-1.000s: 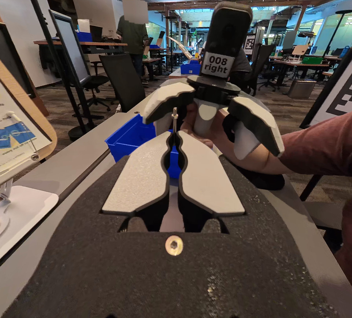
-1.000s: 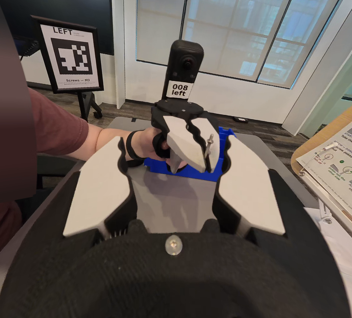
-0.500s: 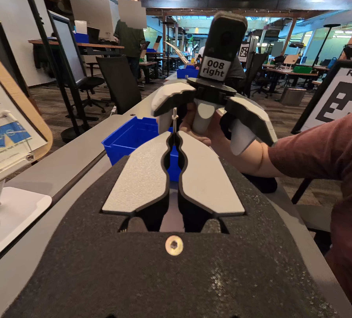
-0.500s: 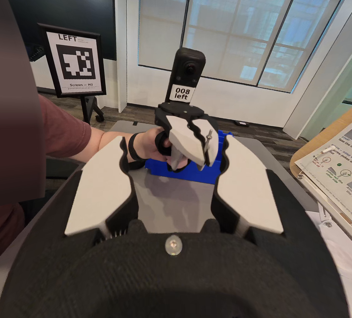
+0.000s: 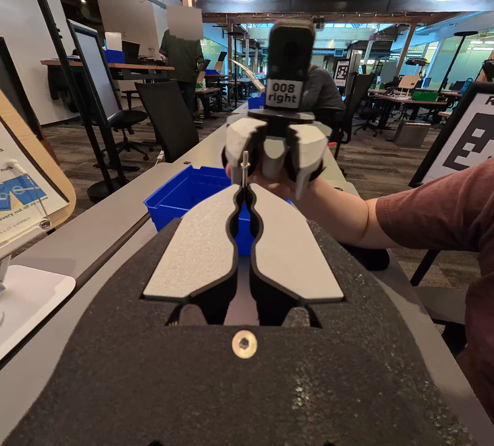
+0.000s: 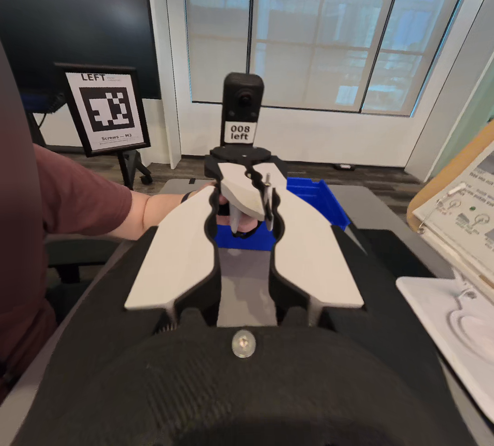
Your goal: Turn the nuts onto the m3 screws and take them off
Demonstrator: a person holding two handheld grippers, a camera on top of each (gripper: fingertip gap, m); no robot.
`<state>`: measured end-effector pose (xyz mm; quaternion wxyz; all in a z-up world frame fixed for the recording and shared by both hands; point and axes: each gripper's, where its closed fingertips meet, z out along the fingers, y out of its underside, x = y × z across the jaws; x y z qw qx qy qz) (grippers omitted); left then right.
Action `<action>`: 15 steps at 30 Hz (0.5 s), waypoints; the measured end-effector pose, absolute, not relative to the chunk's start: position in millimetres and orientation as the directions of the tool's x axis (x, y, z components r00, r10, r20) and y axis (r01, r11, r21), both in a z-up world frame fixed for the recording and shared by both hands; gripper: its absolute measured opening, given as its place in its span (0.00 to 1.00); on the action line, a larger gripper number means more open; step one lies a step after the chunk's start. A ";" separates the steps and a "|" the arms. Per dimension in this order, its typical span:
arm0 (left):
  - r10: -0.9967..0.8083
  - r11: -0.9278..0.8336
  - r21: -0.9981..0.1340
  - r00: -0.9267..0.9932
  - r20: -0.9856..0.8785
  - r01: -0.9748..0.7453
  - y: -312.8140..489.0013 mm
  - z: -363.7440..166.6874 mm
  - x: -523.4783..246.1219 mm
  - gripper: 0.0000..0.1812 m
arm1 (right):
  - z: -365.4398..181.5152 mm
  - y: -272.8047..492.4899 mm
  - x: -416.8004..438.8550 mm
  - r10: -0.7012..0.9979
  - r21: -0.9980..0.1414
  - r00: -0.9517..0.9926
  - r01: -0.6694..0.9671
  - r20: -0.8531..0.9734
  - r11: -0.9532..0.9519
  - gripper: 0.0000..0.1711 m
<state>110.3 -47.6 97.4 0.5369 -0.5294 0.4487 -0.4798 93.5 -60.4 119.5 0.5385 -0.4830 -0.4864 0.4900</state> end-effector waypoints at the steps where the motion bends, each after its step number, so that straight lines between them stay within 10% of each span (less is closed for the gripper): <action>1: -0.991 -0.014 -0.999 0.133 0.018 0.034 -49.3 96.5 111.9 0.01 | 116.2 -56.7 92.8 0.998 -0.998 0.050 -0.048 0.025 0.028 0.20; 15: -0.995 0.001 -1.000 0.097 -0.001 -0.007 -56.2 91.8 115.7 0.01 | 108.3 -53.3 89.6 0.987 -0.985 -0.058 -0.076 -0.150 -0.154 0.02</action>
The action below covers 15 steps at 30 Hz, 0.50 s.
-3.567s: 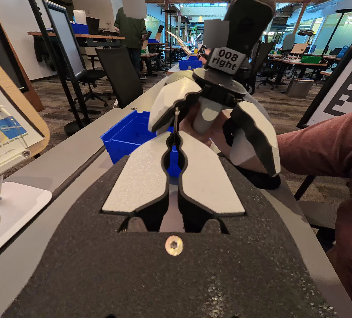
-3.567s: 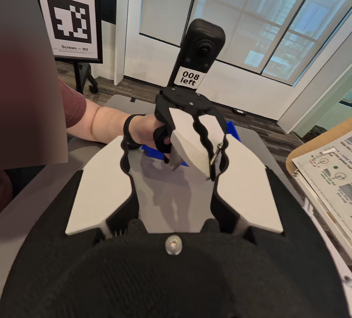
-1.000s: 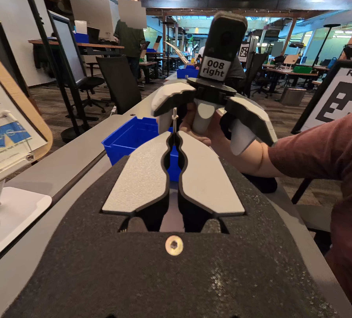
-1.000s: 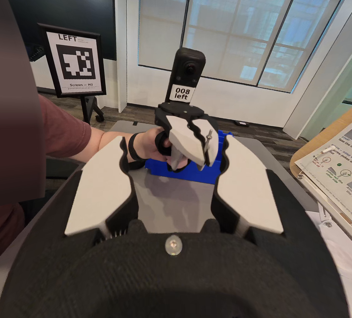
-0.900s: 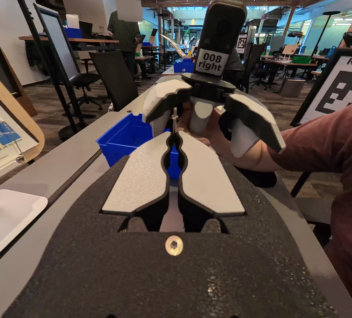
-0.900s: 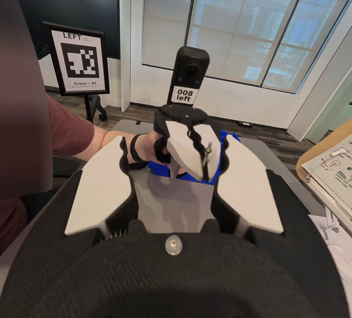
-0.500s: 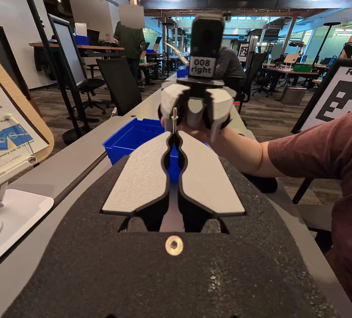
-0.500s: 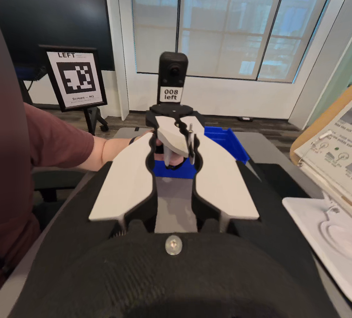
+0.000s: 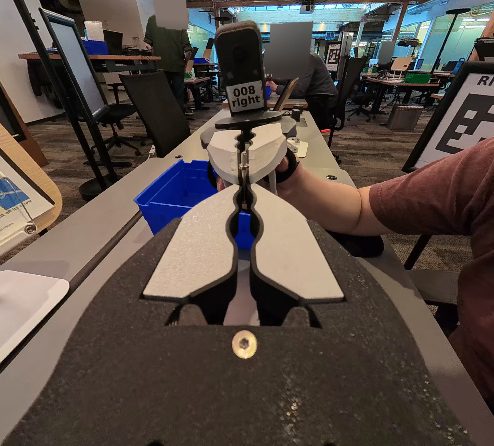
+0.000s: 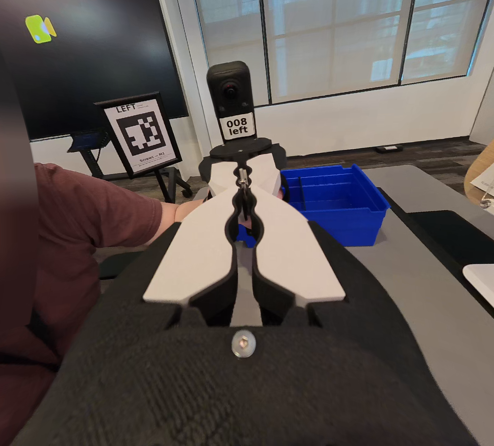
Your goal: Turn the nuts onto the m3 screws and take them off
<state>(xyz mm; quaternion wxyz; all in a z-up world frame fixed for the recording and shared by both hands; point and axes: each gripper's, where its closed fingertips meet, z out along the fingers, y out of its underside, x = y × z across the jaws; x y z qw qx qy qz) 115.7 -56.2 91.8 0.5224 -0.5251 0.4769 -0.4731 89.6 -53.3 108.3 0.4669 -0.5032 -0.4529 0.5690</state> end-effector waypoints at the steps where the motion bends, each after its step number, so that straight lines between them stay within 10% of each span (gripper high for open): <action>1: -0.996 -0.004 -1.000 0.092 0.003 -0.010 -56.6 91.1 116.1 0.01 | 107.8 -52.8 89.9 0.986 -0.984 -0.060 -0.075 -0.154 -0.159 0.02; 10: -0.994 -0.035 -0.999 0.107 0.032 -0.028 -53.9 91.3 116.3 0.27 | 114.0 -35.5 112.6 0.973 -0.971 -0.011 -0.066 -0.230 -0.230 0.01; 15: -0.990 -0.068 -0.995 0.130 0.058 -0.070 -50.4 87.6 114.4 0.26 | 80.1 11.5 196.9 0.882 -0.918 0.452 0.277 -0.137 -0.284 0.02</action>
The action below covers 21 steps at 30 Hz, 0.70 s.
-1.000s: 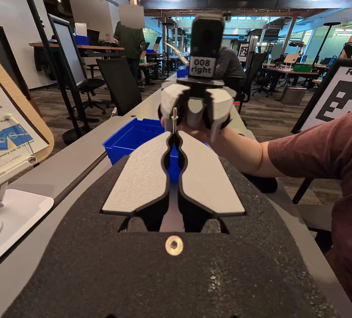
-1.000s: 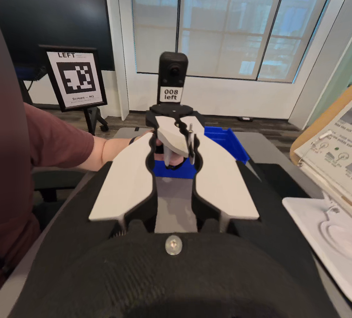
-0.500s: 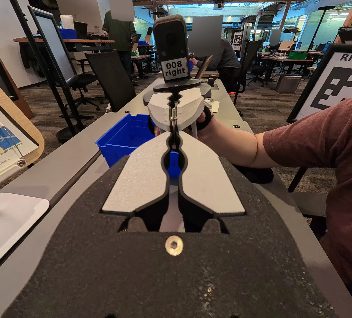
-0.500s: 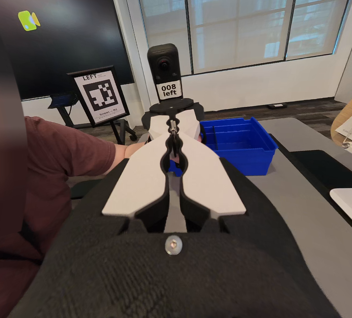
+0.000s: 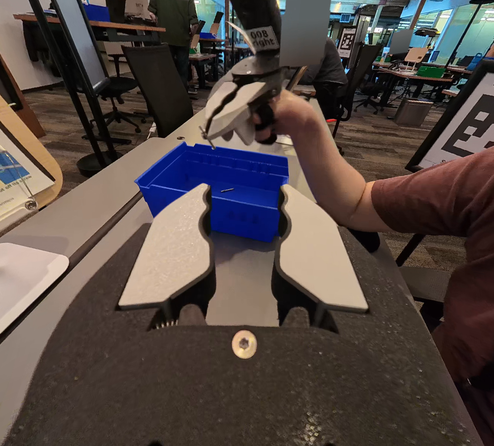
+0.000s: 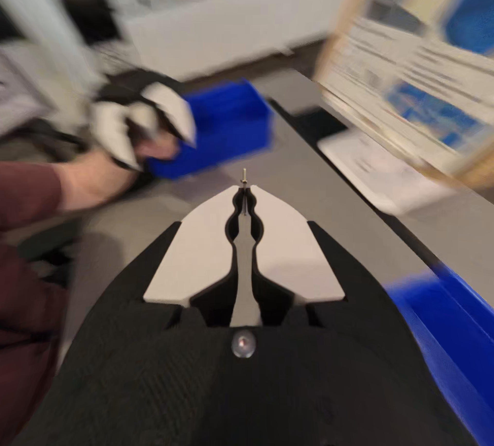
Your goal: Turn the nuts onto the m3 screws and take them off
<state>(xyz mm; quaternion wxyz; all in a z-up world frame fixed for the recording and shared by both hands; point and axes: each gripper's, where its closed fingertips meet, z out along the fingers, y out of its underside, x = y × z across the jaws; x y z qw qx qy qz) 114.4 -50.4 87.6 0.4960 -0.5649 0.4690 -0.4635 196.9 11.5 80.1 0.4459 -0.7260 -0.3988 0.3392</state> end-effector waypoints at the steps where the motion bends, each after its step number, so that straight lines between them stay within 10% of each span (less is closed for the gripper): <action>1: -0.990 -0.070 -0.994 0.130 0.058 -0.086 -51.1 85.3 115.1 0.26 | 61.5 24.2 228.4 0.807 -0.861 0.581 0.353 -0.105 -0.367 0.02; 11: -0.986 -0.074 -0.986 0.157 0.049 -0.152 -46.9 72.0 118.8 0.26 | -118.4 36.1 382.4 0.431 -0.111 0.894 0.419 -0.120 -0.901 0.02; 21: -0.988 -0.072 -0.987 0.148 0.050 -0.144 -47.8 74.4 117.3 0.25 | -155.6 31.0 406.3 0.439 0.057 0.897 0.442 -0.062 -0.895 0.02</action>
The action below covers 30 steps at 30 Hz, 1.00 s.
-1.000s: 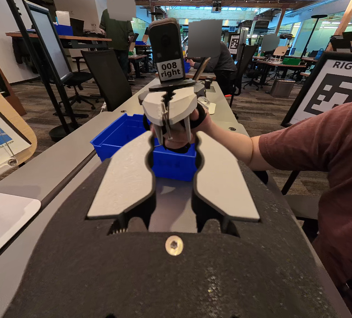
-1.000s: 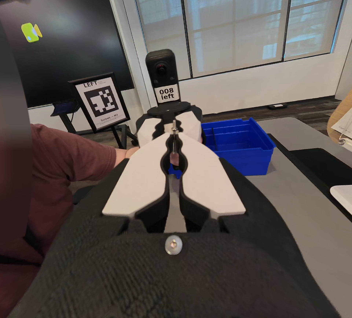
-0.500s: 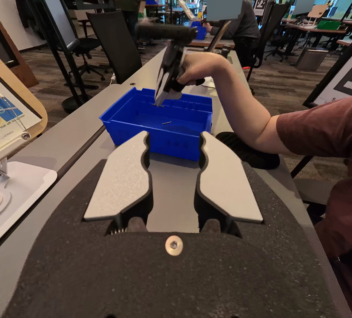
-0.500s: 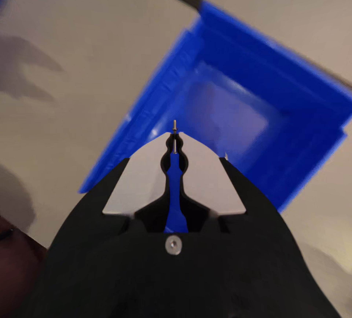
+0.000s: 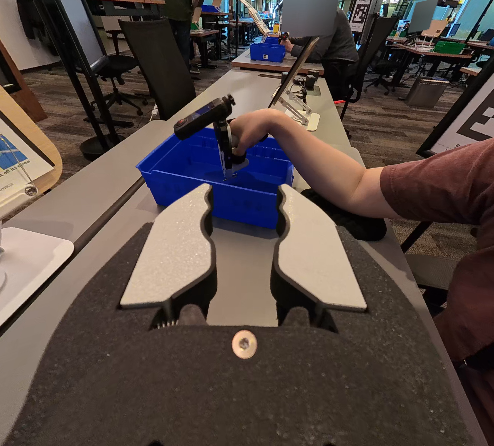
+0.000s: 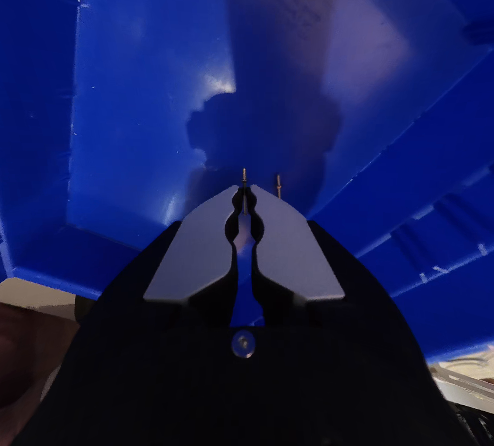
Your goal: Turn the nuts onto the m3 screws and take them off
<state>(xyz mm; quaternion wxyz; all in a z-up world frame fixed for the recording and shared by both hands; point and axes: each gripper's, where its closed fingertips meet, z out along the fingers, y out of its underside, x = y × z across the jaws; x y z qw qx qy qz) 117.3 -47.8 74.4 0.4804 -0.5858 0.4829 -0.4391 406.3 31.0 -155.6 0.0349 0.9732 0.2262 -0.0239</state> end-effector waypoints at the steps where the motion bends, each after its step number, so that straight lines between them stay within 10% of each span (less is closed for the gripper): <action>1: -0.988 -0.071 -0.987 0.148 0.049 -0.146 -47.9 74.1 117.5 0.25 | -157.3 30.5 406.9 0.440 0.066 0.896 0.444 -0.062 -0.894 0.02; 8: -0.985 -0.069 -0.987 0.170 0.043 -0.148 -44.9 79.9 110.6 0.26 | -146.2 40.0 407.9 0.451 -0.001 0.892 0.451 -0.017 -0.892 0.09; 17: -0.872 -0.072 -0.925 0.473 -0.123 -0.372 -14.4 98.7 17.3 0.27 | -49.3 56.6 375.1 0.498 -0.397 0.861 0.495 0.104 -0.773 0.11; 30: -0.411 -0.773 -0.463 0.898 -0.154 -0.434 13.9 -12.0 -192.6 0.16 | -20.0 60.0 303.9 0.640 -0.511 0.740 0.640 0.207 -0.574 0.12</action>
